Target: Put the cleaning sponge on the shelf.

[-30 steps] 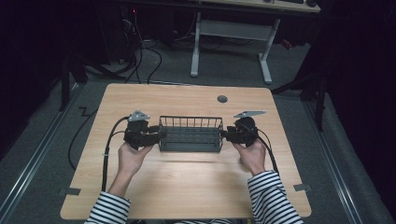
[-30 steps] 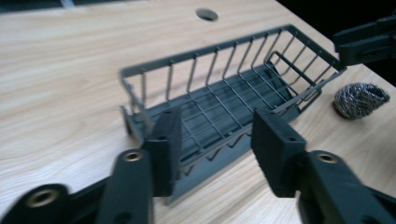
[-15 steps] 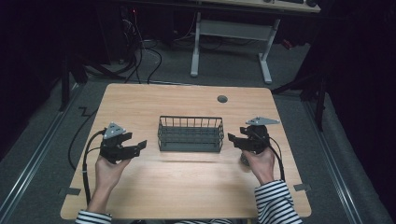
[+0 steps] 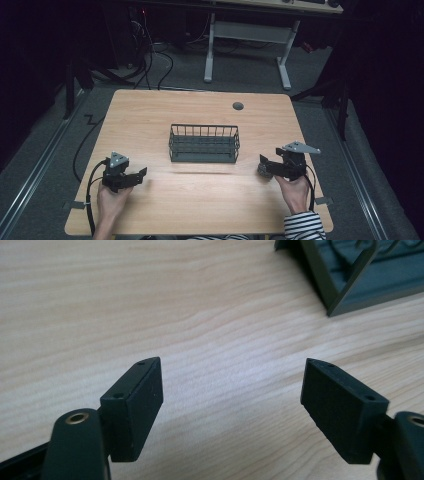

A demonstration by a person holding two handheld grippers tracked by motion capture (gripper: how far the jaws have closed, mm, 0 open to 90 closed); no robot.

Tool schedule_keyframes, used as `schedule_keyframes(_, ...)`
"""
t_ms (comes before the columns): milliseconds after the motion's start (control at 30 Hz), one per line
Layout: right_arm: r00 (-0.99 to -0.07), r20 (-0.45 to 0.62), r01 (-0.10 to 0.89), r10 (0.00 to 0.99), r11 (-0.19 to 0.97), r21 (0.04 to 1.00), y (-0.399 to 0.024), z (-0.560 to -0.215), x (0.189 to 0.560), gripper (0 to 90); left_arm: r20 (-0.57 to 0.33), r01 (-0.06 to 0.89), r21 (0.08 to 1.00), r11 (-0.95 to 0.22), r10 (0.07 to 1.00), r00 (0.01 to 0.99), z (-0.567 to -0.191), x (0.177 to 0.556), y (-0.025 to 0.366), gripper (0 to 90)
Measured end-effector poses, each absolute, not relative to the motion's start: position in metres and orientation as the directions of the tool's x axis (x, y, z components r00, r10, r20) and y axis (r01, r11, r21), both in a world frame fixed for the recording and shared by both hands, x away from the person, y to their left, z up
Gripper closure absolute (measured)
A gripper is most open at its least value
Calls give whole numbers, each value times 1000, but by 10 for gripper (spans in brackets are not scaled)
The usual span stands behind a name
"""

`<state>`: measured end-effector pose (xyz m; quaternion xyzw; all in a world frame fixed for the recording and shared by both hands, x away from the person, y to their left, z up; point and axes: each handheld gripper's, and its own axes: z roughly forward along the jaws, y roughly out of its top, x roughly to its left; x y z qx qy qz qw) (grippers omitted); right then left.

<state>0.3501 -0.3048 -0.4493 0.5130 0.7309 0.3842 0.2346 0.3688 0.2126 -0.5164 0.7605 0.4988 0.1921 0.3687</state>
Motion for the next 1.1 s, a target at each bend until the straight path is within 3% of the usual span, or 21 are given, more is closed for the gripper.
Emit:
schedule_keyframes(500, -305, 106, 608, 947, 107, 787, -328, -488, 340, 202, -36, 625, 741, -247, 914, 403, -537, 363, 209, 231)
schedule_keyframes(767, -289, 97, 632, 952, 114, 767, -327, -505, 344, 214, -17, 626, 733, -266, 913, 407, -537, 363, 205, 197)
schedule_keyframes(867, -288, 101, 643, 952, 114, 758, -327, -508, 344, 244, -17, 627, 733, -264, 914, 405, -537, 363, 205, 192)
schedule_keyframes(1100, -302, 90, 634, 949, 130, 762, -327, -513, 340, 436, -17, 628, 733, -261, 916, 401, -537, 363, 204, 189)
